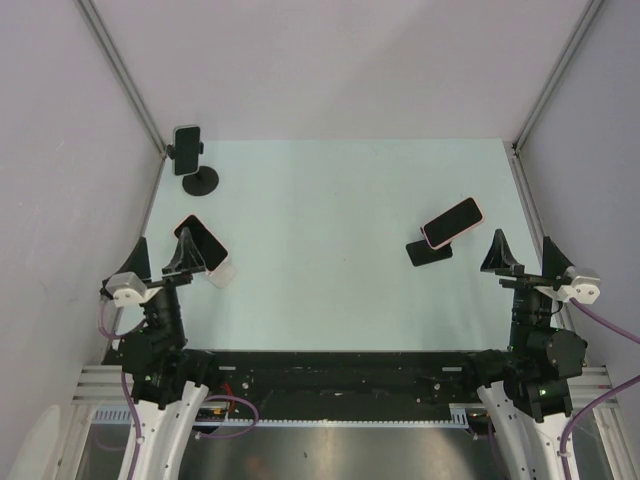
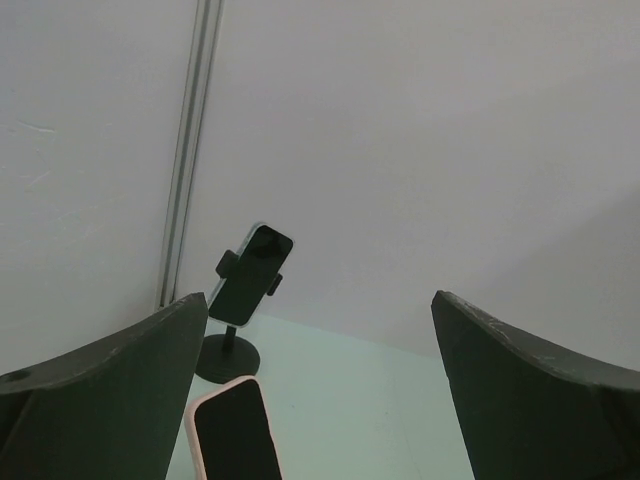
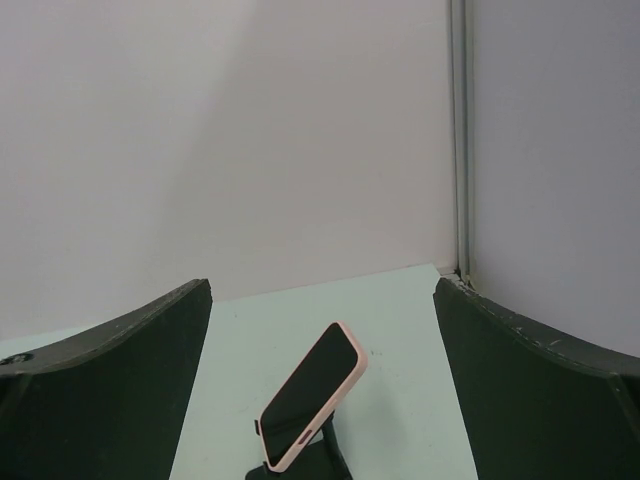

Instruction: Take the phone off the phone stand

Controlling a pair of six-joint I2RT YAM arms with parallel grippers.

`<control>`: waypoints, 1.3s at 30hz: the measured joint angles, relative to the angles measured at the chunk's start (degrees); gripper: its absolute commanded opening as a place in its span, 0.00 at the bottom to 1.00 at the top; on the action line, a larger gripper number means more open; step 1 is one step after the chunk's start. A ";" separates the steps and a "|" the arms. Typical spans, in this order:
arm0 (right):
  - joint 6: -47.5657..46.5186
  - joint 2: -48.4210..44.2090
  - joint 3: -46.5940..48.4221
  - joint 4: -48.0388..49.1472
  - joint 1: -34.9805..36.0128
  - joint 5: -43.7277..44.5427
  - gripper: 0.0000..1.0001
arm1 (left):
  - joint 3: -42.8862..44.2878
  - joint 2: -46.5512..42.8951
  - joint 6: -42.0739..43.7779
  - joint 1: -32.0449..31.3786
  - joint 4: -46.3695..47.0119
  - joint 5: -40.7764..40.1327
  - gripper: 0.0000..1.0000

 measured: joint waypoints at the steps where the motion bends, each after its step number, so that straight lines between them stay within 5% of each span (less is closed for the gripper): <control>1: 0.04 0.00 0.00 -0.02 0.02 0.02 1.00 | 0.15 0.00 -0.35 0.00 -0.42 -0.85 1.00; 6: 0.48 -0.02 0.09 -0.50 1.57 0.00 1.00 | 3.63 2.93 -4.09 0.11 -5.42 -7.67 1.00; 19: 0.92 -0.04 0.13 -2.75 9.66 -0.02 1.00 | 9.25 26.97 -13.40 0.33 -16.50 -22.27 1.00; 39: 0.92 -0.11 1.09 -4.50 18.14 1.55 1.00 | 23.54 65.11 -29.64 0.48 -18.36 -33.90 1.00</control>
